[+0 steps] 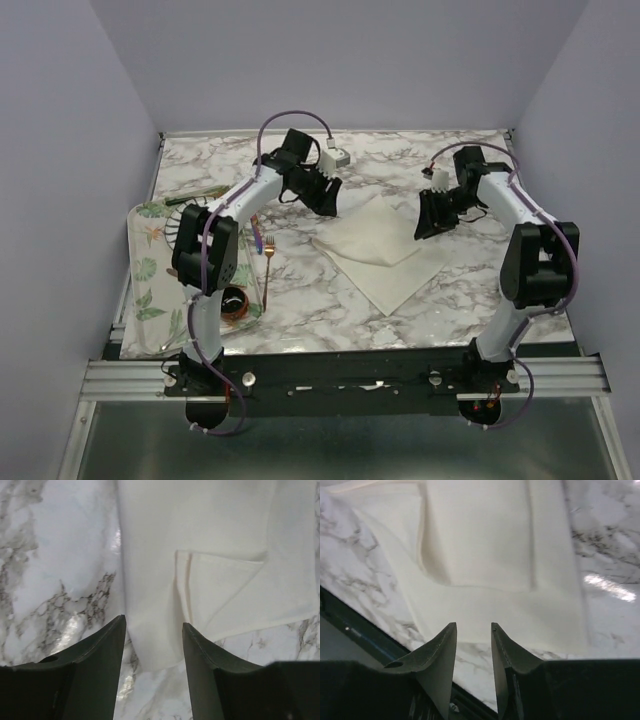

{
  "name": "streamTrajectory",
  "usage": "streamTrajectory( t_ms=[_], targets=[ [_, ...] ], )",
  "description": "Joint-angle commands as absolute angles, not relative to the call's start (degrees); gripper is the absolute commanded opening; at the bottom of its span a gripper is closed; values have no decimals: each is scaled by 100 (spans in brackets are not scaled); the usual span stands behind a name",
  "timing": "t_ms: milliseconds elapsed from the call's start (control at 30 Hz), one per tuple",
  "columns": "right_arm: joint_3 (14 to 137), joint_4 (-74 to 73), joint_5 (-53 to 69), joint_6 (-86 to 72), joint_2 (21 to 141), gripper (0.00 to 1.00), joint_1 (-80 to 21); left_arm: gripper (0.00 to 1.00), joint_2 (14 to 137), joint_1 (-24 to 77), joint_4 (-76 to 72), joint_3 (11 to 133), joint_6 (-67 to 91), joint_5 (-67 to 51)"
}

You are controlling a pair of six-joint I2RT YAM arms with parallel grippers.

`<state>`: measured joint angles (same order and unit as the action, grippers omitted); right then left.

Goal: Fold the napkin into a case and place the utensils inside
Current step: Rotate the rectangle-folded napkin at the center of the board.

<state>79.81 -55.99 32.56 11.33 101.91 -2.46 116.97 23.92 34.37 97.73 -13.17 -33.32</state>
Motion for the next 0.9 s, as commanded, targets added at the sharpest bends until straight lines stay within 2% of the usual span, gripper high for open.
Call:
streamTrajectory(
  t_ms=[0, 233, 467, 667, 867],
  targets=[
    [8279, -5361, 1803, 1423, 10898, 40, -123, 53, 11400, 2768, 3622, 9065, -1187, -3647],
    [8016, -5379, 1643, 1512, 11329, 35, -132, 49, 11214, 3076, 3278, 7919, -879, -3121],
    [7542, -5651, 2196, 1635, 11382, 32, -237, 48, 11584, 2655, 3463, 8024, -1274, -2830],
    [7269, -5976, 2767, 1854, 11268, 32, -632, 49, 11953, 2198, 3735, 8595, -1748, -2619],
    [7233, -6091, 3435, 1618, 10688, 38, -694, 57, 11102, 2083, 3534, 8509, -2101, -3348]
  ],
)
